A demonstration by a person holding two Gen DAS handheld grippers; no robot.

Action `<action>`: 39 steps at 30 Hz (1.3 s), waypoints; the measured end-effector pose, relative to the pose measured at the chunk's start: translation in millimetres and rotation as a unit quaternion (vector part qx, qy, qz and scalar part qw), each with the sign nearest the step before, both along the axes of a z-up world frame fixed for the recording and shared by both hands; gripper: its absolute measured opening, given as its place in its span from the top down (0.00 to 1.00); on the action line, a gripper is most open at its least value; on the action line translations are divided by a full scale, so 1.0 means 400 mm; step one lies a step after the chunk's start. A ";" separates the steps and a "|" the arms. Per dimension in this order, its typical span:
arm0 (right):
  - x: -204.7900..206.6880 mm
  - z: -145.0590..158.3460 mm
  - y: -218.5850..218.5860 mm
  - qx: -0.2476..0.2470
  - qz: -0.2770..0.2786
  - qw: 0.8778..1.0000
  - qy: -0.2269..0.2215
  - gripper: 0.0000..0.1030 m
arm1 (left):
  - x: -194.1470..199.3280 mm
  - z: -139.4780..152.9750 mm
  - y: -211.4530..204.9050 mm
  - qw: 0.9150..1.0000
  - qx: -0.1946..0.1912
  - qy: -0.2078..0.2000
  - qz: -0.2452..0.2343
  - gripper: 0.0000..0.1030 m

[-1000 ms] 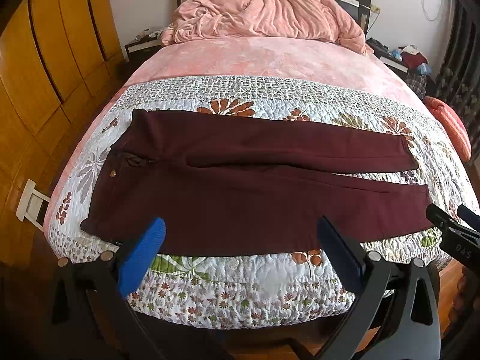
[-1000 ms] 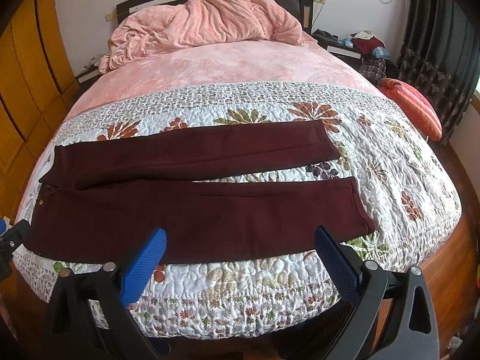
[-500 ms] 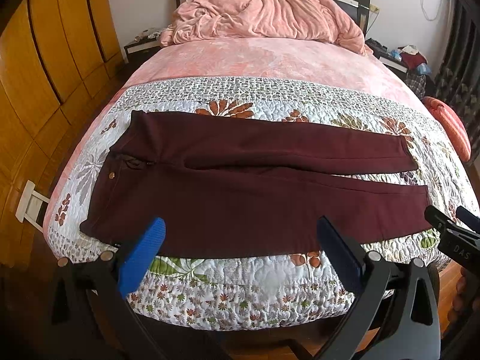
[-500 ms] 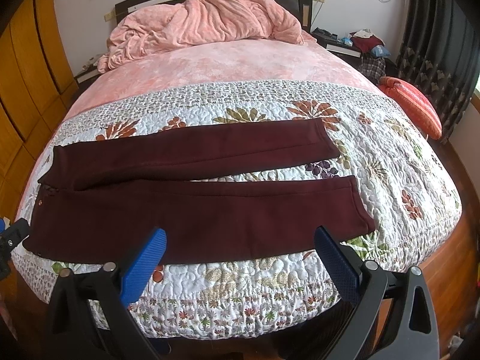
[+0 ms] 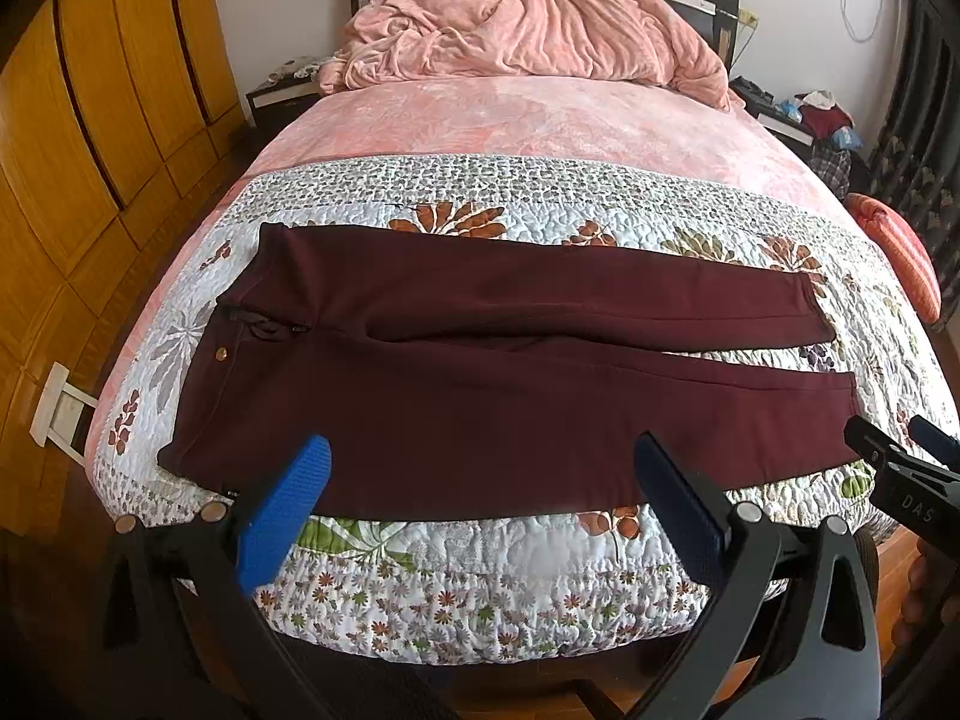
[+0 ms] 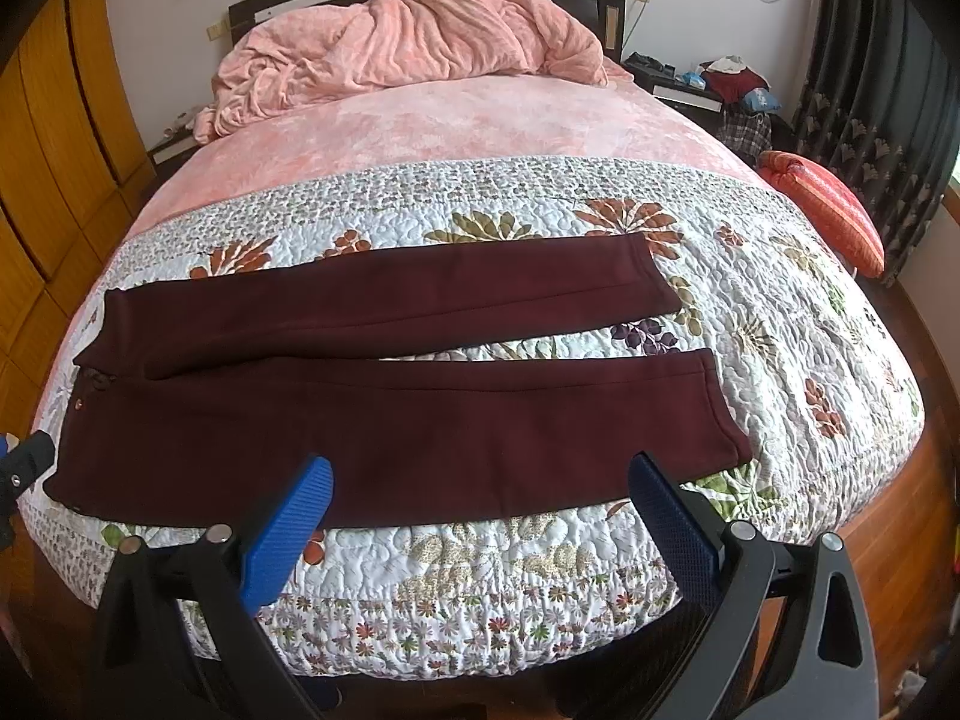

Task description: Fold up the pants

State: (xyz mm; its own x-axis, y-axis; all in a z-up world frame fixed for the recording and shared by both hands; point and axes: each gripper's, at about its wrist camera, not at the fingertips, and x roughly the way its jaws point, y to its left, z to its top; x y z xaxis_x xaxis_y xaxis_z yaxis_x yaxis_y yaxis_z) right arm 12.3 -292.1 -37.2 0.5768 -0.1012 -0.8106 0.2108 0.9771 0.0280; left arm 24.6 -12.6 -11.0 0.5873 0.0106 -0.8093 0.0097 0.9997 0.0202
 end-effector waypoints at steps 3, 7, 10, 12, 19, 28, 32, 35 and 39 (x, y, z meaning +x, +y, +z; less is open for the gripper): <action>0.000 -0.004 0.001 0.000 0.000 1.000 0.001 0.04 | 0.004 0.000 -0.002 1.000 0.000 0.001 -0.001 0.03; 0.001 -0.004 0.001 0.000 0.000 1.000 0.001 0.04 | 0.010 -0.001 -0.006 1.000 0.001 0.001 -0.002 0.03; 0.003 -0.009 -0.001 0.003 0.003 1.000 0.000 0.04 | 0.012 -0.006 -0.007 1.000 0.001 0.003 -0.001 0.03; 0.017 -0.025 -0.016 0.014 0.014 1.000 0.005 0.04 | 0.024 -0.018 -0.007 1.000 -0.003 0.008 -0.005 0.03; 0.140 -0.044 -0.260 0.066 0.005 0.998 -0.013 0.04 | 0.122 -0.087 -0.025 0.998 -0.052 0.011 -0.034 0.03; 0.524 -0.256 -0.688 0.113 -0.036 0.990 0.080 0.04 | 0.412 -0.198 -0.152 0.996 -0.051 0.058 -0.051 0.03; 0.667 -0.350 -0.735 0.143 -0.013 0.985 0.096 0.04 | 0.540 -0.238 -0.218 0.993 -0.039 0.077 -0.083 0.03; 0.733 -0.409 -0.747 0.143 -0.010 0.983 0.112 0.07 | 0.592 -0.250 -0.241 0.991 -0.044 0.082 -0.100 0.03; 0.759 -0.444 -0.730 0.120 0.019 0.986 0.118 0.16 | 0.648 -0.269 -0.275 0.988 -0.032 0.085 -0.123 0.03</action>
